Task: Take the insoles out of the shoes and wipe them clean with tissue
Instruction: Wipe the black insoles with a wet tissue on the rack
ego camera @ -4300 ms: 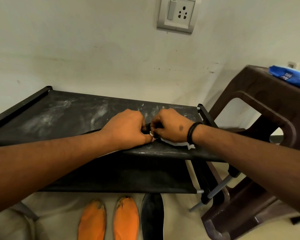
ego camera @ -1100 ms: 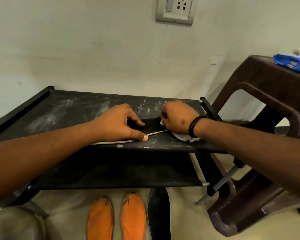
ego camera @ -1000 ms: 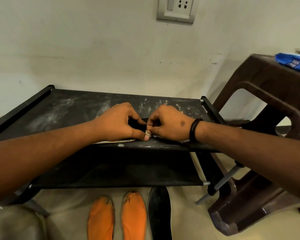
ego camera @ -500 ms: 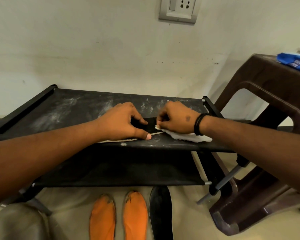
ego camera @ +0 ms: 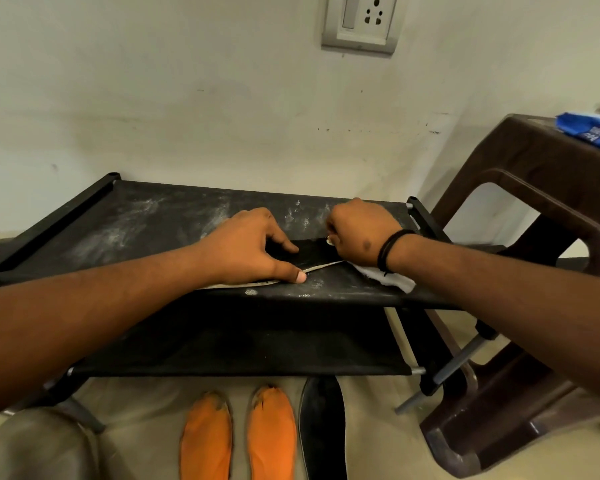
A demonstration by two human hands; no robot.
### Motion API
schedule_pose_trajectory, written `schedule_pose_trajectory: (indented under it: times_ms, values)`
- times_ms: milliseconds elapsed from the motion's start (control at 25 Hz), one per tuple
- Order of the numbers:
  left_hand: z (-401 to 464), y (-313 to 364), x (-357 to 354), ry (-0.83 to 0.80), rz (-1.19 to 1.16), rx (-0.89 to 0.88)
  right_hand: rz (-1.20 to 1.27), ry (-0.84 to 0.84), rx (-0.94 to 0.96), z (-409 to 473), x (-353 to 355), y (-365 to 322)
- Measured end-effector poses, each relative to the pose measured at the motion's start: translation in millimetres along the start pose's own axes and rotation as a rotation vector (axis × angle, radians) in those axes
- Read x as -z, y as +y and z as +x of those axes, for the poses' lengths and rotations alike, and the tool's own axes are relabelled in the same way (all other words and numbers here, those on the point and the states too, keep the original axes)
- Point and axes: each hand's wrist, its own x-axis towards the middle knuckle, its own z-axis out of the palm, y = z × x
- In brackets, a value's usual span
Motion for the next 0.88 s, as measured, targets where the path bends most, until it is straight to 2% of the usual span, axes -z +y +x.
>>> schedule_pose_trajectory:
  times_ms: [80, 160, 280, 320, 440, 520, 600, 640, 760, 800, 880]
  values:
    - [-0.2, -1.4, -0.6, 0.004, 0.000, -0.009, 0.147, -0.037, 0.103, -2.0, -2.7, -12.1]
    - [0.6, -1.8, -1.3, 0.003, 0.005, -0.020, 0.264, -0.064, 0.104, -2.4, -0.2, -14.7]
    - [1.6, -2.3, -1.5, 0.006, 0.010, -0.009, 0.032, 0.044, -0.077, 5.4, -1.4, -6.1]
    - [1.6, -2.8, -1.4, 0.005, 0.013, -0.012, 0.051, 0.045, -0.072, 5.2, -2.8, -8.8]
    - [1.0, -2.5, -1.1, 0.000, 0.012, -0.032, 0.337, -0.051, 0.075, 0.7, -4.1, -19.4]
    - [1.4, -2.0, -1.2, 0.000, 0.011, -0.029, 0.289, -0.034, 0.018, 8.1, -6.4, -8.9]
    - [1.2, -2.4, -1.3, 0.003, 0.021, -0.017, 0.093, 0.039, -0.114, 14.2, -8.4, 3.5]
    - [1.1, -2.9, -1.1, 0.001, 0.030, -0.016, 0.098, 0.047, -0.114, 14.2, -9.4, 2.8]
    - [0.7, -2.3, -0.5, -0.014, 0.036, -0.027, 0.346, -0.039, 0.084, 3.8, -7.7, -17.6]
    - [0.9, -2.1, -0.3, -0.017, 0.035, -0.030, 0.356, -0.059, 0.115, 1.1, -7.7, -18.5]
    - [1.0, -2.3, -0.4, -0.010, 0.031, -0.020, 0.217, -0.016, 0.015, 10.1, -7.3, 0.2]
